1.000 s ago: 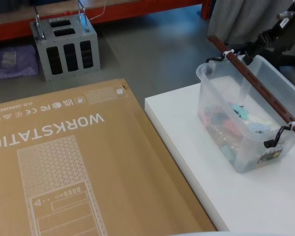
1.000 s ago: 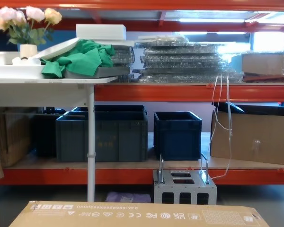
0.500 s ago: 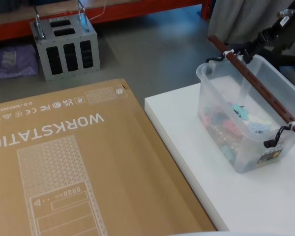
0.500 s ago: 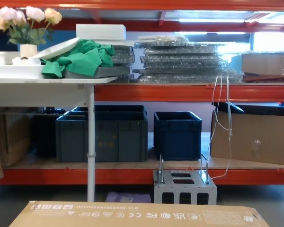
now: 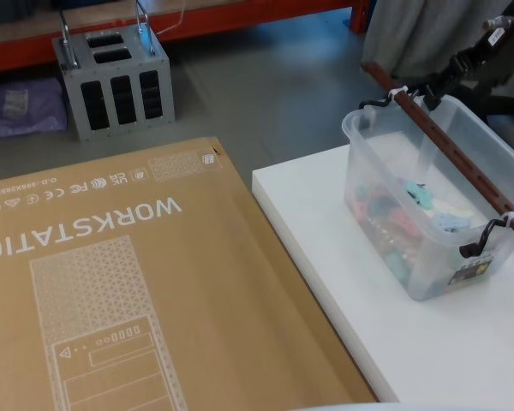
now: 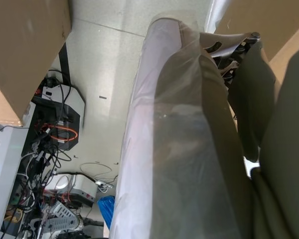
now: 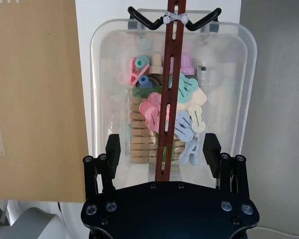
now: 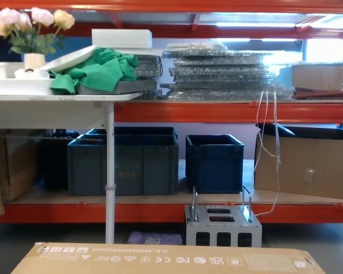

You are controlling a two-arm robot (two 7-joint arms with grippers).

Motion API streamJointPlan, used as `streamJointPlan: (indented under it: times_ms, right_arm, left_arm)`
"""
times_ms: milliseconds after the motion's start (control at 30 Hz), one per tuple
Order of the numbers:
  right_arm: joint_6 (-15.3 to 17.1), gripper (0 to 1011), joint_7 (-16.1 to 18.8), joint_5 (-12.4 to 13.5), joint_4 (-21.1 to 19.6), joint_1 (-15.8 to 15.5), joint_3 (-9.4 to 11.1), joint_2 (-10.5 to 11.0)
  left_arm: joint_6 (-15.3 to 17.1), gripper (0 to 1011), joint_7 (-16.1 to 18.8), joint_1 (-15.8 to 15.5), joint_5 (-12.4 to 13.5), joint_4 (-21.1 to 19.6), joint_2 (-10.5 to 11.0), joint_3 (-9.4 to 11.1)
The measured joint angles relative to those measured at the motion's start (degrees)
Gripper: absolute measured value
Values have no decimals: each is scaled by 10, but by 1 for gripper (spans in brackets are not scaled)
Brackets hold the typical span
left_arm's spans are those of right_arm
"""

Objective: Use one hand to grasp the basket and place it at the designated location.

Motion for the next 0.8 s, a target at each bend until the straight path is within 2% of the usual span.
streamJointPlan:
  times_ms: [800]
  right_arm:
    - [0,1001,0,0,1,1,-1,0]
  left_arm:
    - [0,0,0,0,0,0,0,0]
